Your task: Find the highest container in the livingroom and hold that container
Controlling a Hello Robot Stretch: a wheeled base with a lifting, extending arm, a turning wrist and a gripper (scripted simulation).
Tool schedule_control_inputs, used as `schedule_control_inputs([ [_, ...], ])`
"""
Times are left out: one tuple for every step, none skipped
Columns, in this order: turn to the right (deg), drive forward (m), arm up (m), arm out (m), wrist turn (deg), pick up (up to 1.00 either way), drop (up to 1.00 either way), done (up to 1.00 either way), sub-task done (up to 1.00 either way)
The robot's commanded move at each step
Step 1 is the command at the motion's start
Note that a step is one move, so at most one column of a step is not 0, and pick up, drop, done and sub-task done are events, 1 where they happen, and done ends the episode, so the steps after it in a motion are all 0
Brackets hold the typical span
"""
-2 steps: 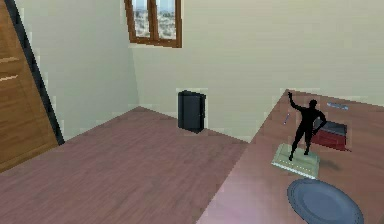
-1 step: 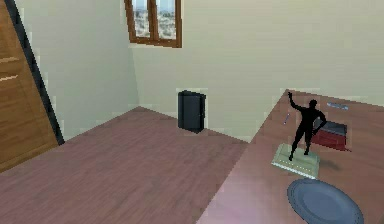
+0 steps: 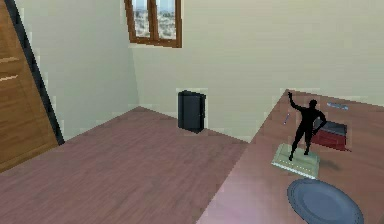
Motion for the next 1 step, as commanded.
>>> schedule_control_inputs([
  [0.0,0.00,0.00,0.00,0.0,0.00,0.00,1.00,0.00],
])
